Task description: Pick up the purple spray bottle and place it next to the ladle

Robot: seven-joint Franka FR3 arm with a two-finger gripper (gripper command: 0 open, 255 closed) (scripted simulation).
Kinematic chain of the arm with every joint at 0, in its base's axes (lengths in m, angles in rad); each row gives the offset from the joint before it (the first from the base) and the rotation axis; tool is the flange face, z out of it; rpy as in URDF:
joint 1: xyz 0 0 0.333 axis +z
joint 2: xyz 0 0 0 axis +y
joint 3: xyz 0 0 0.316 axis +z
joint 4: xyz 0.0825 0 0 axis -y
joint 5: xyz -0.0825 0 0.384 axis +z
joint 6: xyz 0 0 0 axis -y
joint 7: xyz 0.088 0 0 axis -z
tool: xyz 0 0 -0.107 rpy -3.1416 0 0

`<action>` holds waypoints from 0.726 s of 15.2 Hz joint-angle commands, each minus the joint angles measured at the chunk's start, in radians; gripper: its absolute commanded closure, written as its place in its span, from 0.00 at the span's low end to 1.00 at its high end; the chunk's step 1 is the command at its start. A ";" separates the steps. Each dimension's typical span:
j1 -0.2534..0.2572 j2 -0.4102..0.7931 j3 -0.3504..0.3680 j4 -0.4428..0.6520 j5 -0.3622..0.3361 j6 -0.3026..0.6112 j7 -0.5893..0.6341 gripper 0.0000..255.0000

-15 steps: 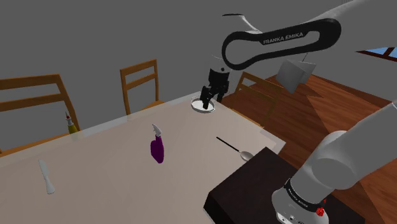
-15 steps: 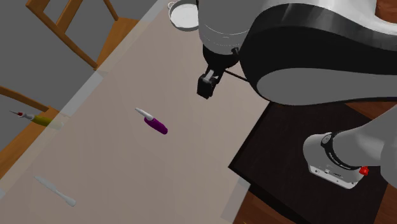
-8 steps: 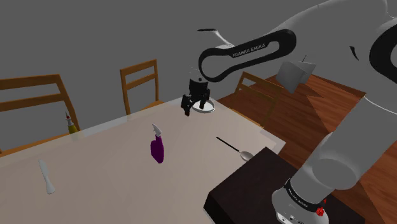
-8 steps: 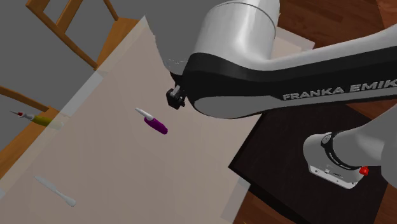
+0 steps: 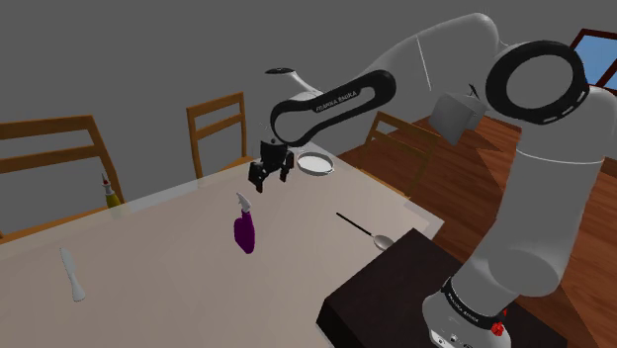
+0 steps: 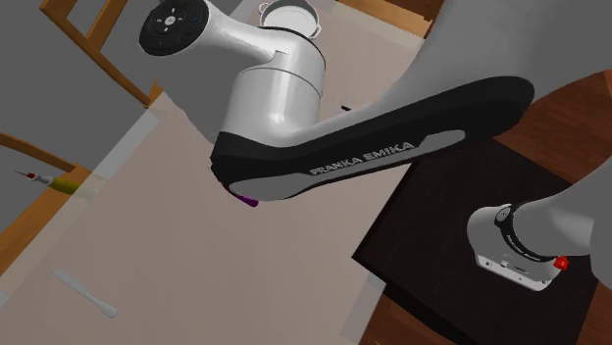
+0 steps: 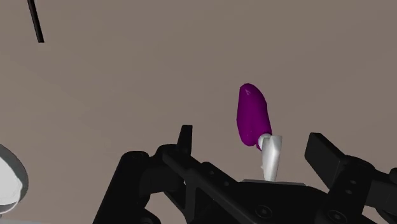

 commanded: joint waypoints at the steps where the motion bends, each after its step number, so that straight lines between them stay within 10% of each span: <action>1: 0.023 0.076 -0.002 0.072 -0.023 0.000 0.027 0.00; 11: 0.093 0.317 -0.027 0.281 -0.081 0.021 0.077 0.00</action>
